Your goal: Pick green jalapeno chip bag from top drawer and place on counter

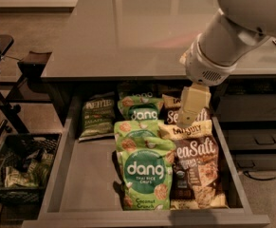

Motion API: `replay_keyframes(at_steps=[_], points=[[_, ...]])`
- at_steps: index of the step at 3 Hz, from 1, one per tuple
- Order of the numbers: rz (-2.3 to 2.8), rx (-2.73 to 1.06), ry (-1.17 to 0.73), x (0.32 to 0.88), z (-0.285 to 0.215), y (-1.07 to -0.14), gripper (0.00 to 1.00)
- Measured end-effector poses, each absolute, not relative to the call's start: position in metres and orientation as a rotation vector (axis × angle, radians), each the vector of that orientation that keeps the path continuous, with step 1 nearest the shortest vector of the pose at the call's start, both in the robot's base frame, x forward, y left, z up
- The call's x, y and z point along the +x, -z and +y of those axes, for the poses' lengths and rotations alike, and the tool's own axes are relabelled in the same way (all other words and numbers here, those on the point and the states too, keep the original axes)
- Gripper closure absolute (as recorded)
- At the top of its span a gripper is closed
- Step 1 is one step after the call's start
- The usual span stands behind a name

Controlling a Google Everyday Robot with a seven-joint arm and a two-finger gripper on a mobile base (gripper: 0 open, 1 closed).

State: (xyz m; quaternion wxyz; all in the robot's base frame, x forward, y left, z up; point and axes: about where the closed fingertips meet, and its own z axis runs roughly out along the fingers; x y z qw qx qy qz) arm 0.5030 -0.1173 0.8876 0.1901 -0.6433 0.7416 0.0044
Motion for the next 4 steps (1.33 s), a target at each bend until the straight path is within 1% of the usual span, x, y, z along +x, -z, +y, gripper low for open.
replay_keyframes(at_steps=[1,2,3,4], points=[[2.048,-1.805,-0.109,0.494,-0.09,-0.869,0.0],[1.927,-1.862,-0.2,0.484,-0.02,-0.844,0.0],[1.809,-1.861,-0.247,0.484,0.033,-0.828,0.0],[1.687,-1.819,-0.227,0.501,0.068,-0.829,0.0]])
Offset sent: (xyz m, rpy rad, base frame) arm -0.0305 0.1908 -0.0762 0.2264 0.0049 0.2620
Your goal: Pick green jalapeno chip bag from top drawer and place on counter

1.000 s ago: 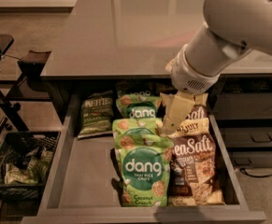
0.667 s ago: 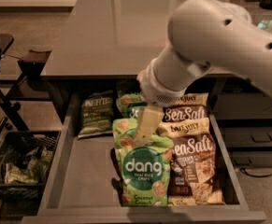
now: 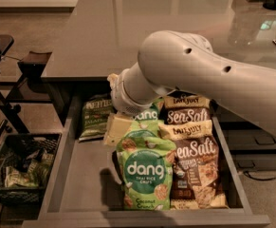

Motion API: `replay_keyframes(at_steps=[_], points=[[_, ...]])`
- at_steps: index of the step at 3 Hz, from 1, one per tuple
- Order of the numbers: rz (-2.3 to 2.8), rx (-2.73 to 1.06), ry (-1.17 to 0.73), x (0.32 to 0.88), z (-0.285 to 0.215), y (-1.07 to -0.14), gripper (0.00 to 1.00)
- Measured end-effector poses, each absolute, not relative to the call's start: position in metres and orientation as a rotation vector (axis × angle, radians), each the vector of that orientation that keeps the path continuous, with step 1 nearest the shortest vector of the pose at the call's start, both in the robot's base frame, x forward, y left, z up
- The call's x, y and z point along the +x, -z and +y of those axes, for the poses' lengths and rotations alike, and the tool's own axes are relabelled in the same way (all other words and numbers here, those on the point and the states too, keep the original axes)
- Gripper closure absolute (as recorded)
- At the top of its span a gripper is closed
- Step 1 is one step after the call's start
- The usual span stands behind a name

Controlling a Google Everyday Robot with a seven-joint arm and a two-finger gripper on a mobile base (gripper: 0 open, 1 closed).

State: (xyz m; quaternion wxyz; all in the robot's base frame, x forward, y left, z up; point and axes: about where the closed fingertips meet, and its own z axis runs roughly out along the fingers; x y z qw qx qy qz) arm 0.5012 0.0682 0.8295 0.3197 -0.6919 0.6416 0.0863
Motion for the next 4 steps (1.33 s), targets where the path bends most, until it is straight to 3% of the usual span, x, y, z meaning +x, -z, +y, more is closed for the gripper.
replay_keyframes(at_steps=[2,3,4], points=[[1.727,-1.792,-0.194,0.522,0.079,-0.78,0.0],[1.741,-1.718,-0.171,0.585,0.094,-0.705,0.0],[1.731,-1.725,-0.172,0.59,0.1,-0.696,0.0]])
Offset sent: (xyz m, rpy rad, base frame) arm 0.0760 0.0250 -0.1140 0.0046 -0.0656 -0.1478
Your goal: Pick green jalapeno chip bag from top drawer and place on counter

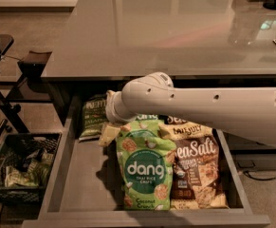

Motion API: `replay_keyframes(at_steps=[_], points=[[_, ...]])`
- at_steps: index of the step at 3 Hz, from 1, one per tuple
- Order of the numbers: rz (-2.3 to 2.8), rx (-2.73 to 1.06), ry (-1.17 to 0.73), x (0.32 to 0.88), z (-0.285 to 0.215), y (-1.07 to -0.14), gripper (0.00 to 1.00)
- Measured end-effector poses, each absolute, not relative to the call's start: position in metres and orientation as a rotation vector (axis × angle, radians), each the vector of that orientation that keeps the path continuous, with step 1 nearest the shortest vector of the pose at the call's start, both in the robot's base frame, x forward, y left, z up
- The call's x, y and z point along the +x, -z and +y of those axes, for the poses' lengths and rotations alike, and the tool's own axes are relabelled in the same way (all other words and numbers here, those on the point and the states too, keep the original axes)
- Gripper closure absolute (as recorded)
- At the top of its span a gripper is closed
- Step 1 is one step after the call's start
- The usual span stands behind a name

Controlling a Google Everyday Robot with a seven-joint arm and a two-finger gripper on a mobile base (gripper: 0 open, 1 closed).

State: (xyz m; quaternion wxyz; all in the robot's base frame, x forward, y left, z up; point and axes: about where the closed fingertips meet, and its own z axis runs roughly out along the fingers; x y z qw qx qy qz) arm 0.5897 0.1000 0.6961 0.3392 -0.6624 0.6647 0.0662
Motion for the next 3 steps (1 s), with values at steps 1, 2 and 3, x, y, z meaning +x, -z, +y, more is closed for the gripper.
replay_keyframes(at_steps=[1,2,3], points=[[1.714,-1.759,-0.171,0.605,0.117,-0.674,0.0],[1.701,-1.812,-0.145,0.62,0.132,-0.657,0.0],[1.708,-1.839,-0.143,0.629,0.139,-0.641,0.0]])
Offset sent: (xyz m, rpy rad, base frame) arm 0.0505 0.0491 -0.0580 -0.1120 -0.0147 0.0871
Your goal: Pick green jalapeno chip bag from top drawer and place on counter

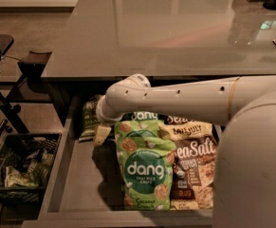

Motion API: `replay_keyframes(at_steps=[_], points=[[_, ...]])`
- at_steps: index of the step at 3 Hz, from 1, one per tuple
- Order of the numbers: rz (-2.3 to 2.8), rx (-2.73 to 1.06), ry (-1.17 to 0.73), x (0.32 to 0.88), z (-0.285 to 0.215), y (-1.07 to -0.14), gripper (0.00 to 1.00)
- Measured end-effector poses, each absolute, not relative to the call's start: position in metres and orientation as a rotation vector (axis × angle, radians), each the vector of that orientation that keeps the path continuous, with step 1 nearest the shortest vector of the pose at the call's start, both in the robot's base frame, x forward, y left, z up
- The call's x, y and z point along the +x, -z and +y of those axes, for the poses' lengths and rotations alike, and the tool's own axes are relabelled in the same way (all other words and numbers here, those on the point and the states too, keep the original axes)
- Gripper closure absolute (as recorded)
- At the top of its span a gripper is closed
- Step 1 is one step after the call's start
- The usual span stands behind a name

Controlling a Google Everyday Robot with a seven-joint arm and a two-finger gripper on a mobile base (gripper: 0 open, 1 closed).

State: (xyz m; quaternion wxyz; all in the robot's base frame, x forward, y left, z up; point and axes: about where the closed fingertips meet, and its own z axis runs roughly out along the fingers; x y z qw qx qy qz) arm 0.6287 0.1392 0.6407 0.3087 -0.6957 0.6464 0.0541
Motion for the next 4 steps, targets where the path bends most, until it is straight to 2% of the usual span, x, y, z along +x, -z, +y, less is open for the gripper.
replay_keyframes(at_steps=[3,4], points=[[1.706,-1.864,-0.178,0.652,0.153,-0.603,0.0],[1.705,-1.864,-0.178,0.652,0.153,-0.603,0.19]])
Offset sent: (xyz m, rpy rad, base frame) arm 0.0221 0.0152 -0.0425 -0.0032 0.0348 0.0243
